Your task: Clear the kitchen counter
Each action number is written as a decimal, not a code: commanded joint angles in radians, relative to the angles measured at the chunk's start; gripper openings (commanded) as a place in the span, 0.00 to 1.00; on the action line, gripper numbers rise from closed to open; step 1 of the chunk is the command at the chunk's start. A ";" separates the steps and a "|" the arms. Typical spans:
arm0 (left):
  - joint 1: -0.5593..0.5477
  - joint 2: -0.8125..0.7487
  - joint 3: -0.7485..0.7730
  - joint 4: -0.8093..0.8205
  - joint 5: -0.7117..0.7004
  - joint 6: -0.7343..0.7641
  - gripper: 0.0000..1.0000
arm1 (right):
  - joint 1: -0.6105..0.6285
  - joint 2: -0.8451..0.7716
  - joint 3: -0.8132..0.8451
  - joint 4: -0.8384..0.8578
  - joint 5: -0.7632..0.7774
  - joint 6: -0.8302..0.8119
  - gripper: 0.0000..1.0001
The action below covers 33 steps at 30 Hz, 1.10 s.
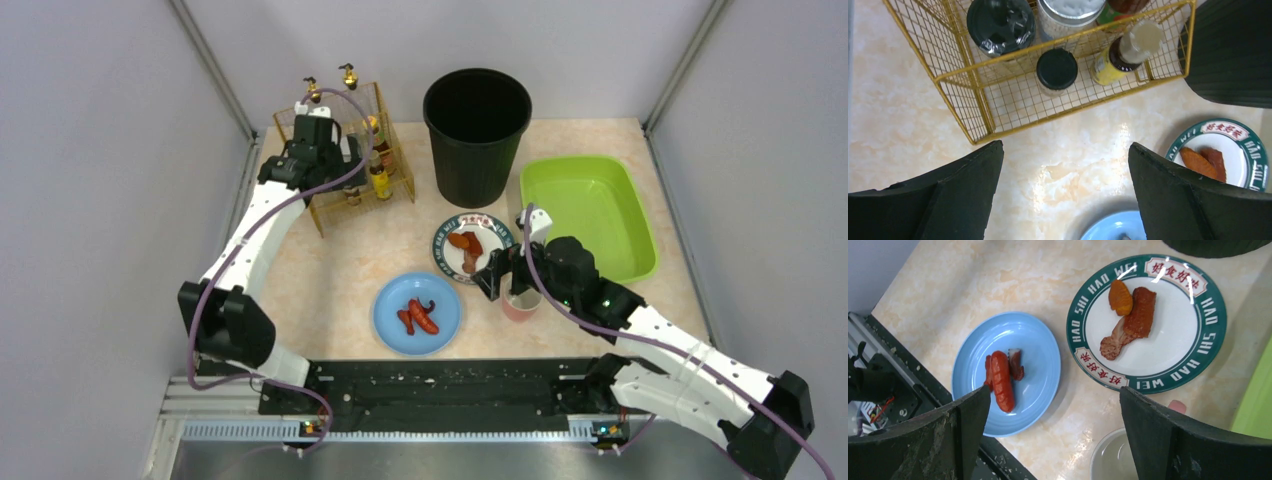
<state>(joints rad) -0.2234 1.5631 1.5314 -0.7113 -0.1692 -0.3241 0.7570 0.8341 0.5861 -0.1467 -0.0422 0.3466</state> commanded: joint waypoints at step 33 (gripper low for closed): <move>-0.004 -0.894 -0.625 0.119 0.164 -0.066 0.99 | 0.003 0.177 0.416 -0.441 0.123 0.020 0.98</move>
<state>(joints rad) -0.2249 0.7174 0.9344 -0.6434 -0.0177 -0.4122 0.7570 1.0229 1.0164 -0.5270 0.2333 0.3595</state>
